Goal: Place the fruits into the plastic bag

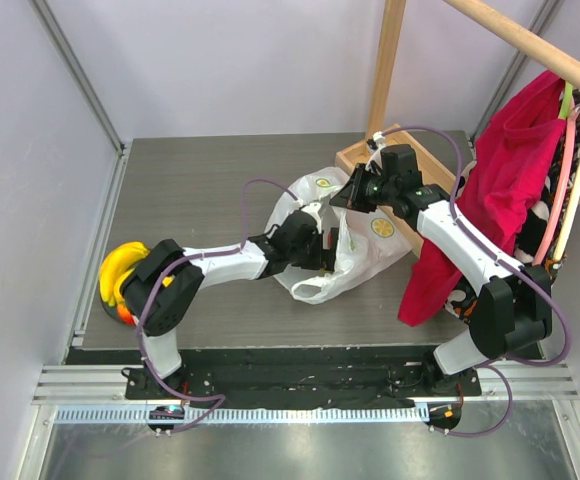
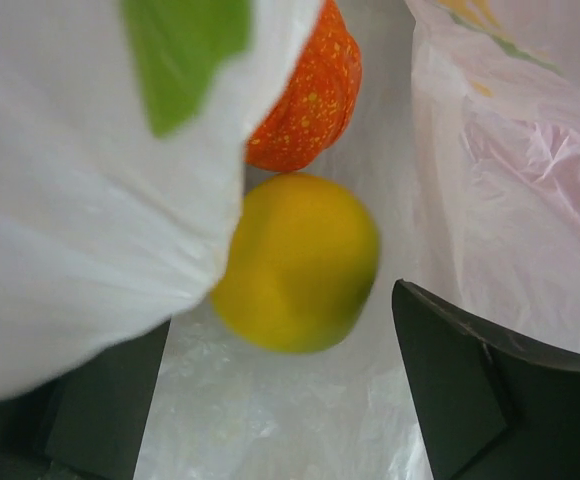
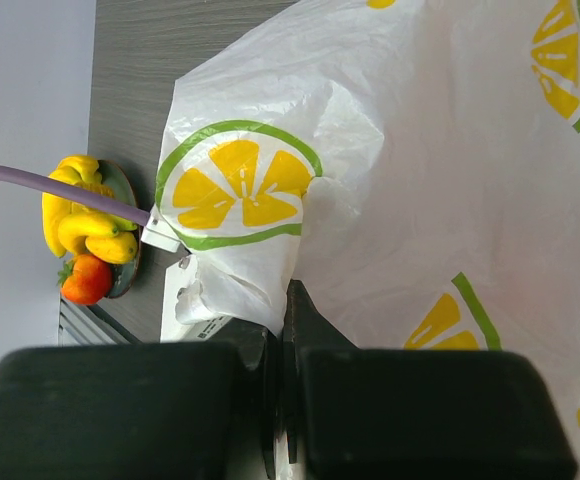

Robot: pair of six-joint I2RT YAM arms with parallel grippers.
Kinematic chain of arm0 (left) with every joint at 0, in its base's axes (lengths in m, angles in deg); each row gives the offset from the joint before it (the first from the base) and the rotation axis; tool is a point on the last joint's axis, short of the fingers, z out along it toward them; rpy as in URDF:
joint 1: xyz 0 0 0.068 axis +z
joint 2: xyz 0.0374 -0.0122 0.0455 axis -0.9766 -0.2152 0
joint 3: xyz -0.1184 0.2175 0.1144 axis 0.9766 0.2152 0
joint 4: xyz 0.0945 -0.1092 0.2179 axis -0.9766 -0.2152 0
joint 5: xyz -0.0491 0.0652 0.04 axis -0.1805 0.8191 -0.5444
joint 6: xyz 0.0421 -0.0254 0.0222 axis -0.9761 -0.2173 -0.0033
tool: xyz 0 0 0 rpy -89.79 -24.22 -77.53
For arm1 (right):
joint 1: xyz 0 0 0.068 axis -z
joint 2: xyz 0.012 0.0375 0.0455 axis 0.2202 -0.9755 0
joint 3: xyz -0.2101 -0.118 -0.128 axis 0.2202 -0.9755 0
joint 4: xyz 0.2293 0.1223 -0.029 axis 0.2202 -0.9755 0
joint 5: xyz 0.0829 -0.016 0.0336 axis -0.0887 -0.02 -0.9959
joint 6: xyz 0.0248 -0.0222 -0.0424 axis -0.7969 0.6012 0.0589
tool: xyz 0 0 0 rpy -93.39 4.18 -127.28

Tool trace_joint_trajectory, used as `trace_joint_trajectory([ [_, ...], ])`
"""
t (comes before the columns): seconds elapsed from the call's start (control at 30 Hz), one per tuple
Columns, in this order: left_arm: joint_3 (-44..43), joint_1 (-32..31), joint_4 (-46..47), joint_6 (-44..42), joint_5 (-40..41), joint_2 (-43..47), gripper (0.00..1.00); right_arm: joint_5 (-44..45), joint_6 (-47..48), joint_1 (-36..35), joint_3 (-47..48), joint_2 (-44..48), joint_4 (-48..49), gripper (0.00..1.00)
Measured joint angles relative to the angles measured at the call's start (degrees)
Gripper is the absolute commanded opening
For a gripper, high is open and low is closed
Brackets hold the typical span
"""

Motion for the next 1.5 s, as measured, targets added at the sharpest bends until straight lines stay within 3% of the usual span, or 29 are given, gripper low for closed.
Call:
trace_joint_trajectory([
  [0.5,0.1,0.0,0.1,-2.2,0.1,1.1,1.00,0.0,0.0,0.0,0.0,0.0,0.0,0.01],
  [1.03,3.2,0.8,-2.3,-7.0,5.0,18.8,1.00,0.0,0.0,0.0,0.0,0.0,0.0,0.01],
  [1.5,8.3,7.4,-8.8,-9.4,7.7,34.0,1.00,0.0,0.0,0.0,0.0,0.0,0.0,0.01],
])
